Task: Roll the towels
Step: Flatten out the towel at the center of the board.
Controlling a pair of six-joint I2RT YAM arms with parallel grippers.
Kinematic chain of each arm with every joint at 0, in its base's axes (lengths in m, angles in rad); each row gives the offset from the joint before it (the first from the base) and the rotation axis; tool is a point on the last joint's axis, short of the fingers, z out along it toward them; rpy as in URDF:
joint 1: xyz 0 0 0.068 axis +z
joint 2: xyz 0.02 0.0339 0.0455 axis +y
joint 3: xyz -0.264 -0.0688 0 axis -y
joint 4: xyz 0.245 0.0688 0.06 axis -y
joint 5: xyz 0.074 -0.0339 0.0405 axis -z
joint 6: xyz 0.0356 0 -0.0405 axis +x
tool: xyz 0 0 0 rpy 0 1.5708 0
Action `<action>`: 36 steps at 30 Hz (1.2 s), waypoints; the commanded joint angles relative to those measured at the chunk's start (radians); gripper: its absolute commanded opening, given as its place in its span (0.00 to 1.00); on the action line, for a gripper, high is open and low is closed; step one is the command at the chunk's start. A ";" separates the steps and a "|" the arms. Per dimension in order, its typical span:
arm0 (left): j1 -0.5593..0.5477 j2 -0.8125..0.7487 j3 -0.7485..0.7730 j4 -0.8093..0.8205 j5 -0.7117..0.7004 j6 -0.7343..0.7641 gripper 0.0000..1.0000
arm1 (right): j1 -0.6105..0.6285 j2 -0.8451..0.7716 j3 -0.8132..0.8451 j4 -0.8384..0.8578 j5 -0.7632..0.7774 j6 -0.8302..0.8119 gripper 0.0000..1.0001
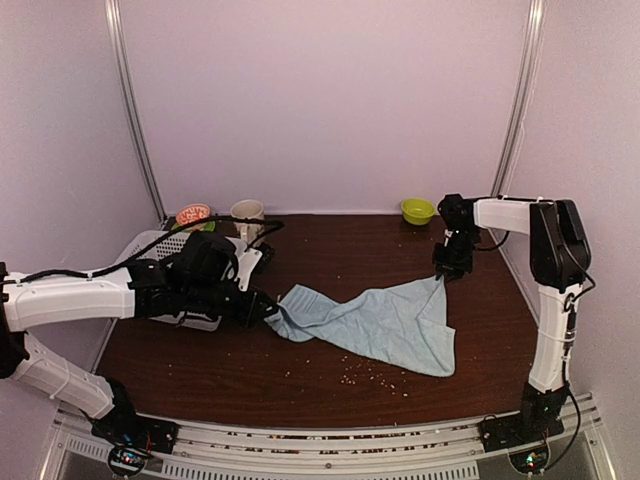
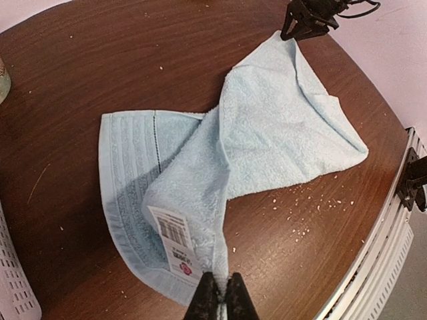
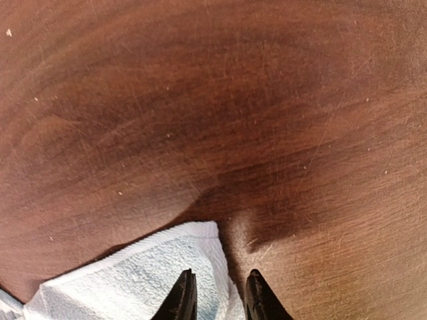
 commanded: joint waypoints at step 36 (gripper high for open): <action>-0.004 -0.081 0.233 -0.173 -0.143 0.121 0.00 | 0.023 -0.418 0.000 0.106 -0.148 -0.088 0.00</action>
